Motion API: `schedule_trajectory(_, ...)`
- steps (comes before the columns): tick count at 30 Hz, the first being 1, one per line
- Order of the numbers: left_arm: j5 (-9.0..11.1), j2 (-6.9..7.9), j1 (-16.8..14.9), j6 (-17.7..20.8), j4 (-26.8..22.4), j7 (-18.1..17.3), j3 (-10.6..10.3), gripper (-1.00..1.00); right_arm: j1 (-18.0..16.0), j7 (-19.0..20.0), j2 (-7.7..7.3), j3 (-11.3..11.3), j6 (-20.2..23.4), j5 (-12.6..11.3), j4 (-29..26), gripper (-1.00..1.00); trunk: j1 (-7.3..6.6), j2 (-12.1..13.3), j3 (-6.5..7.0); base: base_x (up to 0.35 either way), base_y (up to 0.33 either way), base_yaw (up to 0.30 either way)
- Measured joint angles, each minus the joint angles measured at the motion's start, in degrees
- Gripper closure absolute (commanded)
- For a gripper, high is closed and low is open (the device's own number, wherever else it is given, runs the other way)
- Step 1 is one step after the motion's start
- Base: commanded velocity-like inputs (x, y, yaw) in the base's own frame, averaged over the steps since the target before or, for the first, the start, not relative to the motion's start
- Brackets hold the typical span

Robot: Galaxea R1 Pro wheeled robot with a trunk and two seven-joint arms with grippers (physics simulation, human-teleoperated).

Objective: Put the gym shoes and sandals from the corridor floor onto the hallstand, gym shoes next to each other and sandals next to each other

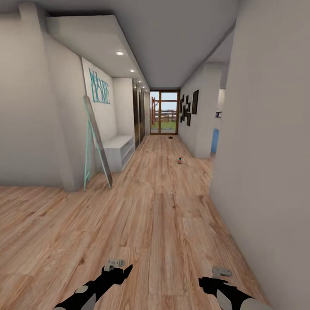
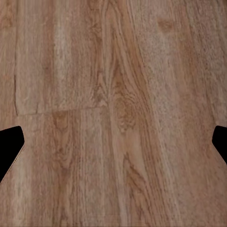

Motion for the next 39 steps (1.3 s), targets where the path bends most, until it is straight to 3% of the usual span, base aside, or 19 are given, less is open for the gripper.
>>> schedule_trajectory(39, 0.0, 0.04, 0.0, -0.01, 0.0, 0.02, 0.05, -1.0, 0.0, 0.0, -0.09, -0.2, 0.0, -0.39, 0.0, -1.0, 0.0, 0.0, 0.0, 0.349, 0.0, 0.0)
